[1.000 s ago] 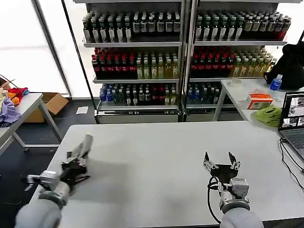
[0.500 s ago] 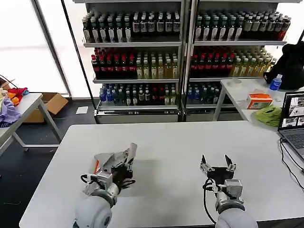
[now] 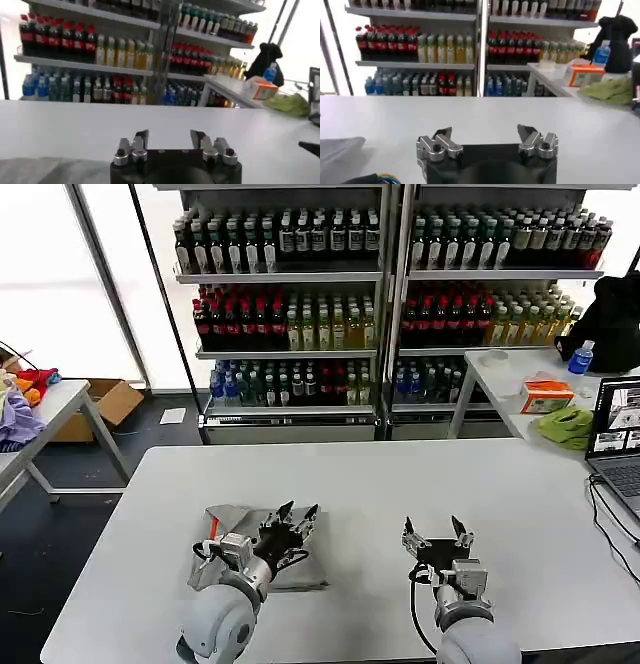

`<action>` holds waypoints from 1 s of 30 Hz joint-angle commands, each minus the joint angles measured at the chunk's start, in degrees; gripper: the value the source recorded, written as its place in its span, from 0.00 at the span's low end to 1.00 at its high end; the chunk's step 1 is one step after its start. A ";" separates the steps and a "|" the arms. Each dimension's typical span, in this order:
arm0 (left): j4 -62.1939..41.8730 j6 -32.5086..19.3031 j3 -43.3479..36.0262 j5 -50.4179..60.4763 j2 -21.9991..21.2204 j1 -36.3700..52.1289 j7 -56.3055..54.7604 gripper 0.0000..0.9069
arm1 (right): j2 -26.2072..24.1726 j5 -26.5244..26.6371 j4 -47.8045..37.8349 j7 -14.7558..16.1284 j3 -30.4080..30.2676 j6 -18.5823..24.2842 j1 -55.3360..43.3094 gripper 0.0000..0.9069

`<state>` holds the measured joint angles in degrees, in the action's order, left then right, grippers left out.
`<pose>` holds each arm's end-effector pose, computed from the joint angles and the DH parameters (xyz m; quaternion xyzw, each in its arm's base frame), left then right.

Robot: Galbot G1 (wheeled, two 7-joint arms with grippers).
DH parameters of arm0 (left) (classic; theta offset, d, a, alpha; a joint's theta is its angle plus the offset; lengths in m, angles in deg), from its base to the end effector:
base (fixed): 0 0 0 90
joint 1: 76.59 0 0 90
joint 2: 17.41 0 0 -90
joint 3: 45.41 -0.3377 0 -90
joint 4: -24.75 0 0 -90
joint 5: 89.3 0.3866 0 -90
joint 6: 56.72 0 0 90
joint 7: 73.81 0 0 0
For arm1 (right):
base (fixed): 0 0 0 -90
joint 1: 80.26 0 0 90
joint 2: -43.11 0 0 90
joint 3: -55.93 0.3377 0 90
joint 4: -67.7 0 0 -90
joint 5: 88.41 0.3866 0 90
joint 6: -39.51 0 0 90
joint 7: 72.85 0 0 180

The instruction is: Fold and organize the clothes.

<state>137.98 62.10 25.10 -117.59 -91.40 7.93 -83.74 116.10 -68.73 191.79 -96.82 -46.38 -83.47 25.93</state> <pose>0.3132 -0.0628 -0.2417 -0.1683 -0.9676 0.0734 0.1731 0.2626 0.0299 -0.2175 -0.0098 -0.9846 0.0111 0.1744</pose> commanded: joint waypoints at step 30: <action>5.63 -0.43 24.29 3.58 6.26 -10.43 -6.13 1.00 | 6.90 28.44 -20.66 -10.32 -22.45 -0.23 -20.09 0.93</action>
<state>143.20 61.63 46.11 -114.33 -85.61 -0.79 -89.49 120.06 -41.00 174.97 -105.88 -65.78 -83.68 7.89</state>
